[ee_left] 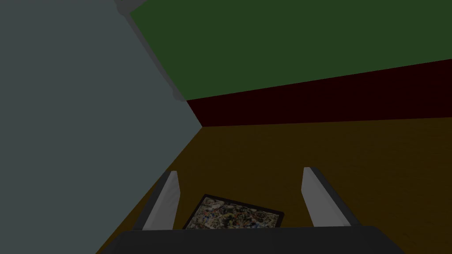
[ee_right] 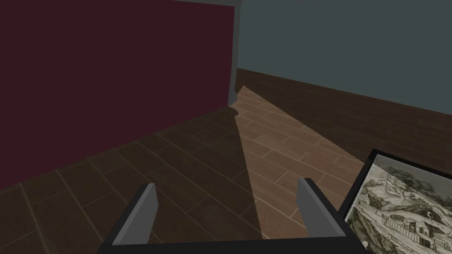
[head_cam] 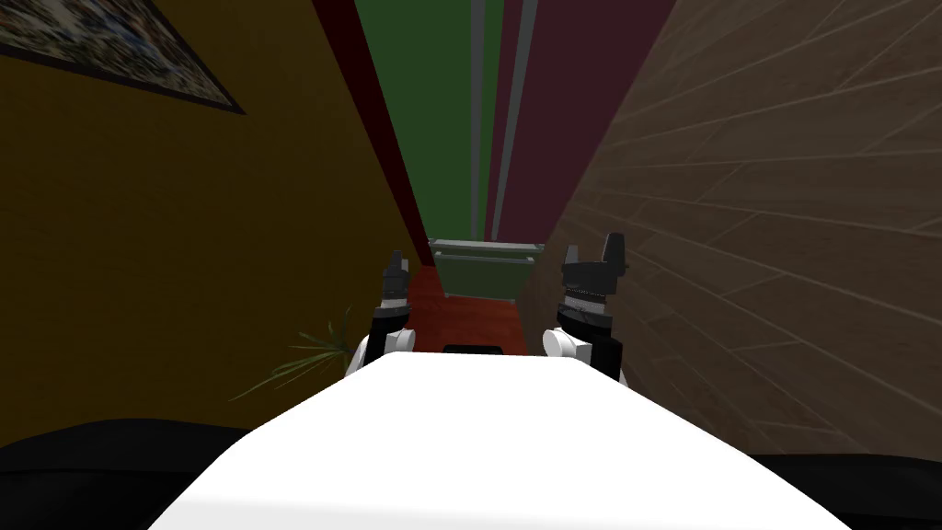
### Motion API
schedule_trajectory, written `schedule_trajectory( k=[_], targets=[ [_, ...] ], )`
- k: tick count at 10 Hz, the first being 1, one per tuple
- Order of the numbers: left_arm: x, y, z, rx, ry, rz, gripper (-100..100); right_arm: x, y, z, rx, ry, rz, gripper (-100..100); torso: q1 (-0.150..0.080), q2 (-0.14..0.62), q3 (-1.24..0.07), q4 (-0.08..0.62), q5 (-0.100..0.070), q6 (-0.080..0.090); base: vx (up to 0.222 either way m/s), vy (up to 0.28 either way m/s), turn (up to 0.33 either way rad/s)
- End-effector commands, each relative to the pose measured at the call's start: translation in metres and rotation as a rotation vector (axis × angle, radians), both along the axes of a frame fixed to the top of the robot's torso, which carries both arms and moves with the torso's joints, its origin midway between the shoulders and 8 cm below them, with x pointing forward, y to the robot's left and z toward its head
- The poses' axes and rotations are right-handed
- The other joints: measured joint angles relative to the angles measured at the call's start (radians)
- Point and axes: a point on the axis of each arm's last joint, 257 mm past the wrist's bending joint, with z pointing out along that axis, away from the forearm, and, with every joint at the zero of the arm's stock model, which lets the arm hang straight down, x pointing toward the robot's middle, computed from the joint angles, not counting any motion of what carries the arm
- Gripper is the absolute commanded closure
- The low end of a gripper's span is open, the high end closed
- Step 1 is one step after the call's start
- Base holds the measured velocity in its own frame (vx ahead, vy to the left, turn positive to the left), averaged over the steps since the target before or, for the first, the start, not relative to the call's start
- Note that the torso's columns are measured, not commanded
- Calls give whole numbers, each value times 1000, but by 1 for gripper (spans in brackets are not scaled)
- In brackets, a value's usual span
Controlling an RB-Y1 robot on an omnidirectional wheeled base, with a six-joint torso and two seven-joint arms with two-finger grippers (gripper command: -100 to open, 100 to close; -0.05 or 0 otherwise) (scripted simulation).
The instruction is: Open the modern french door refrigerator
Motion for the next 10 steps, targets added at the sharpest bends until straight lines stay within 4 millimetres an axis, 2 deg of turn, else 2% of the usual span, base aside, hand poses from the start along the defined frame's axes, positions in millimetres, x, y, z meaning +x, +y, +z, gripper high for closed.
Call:
schedule_trajectory(
  k=[1,9,10],
  targets=[
    [0,0,0,0,0,0,0,0,0,0,0,0,0,0,0,40,-82,41,0,0,0,0,0],
    [0,0,0,0,0,0,0,0,0,0,0,0,0,0,0,618,-1234,617,0,0,0,0,0],
    [1,-3,-6,36,8,-18,-100,0,0,0,0,0,0,0,0,691,-1382,691,0,0,44,-5,-13]
  ],
)
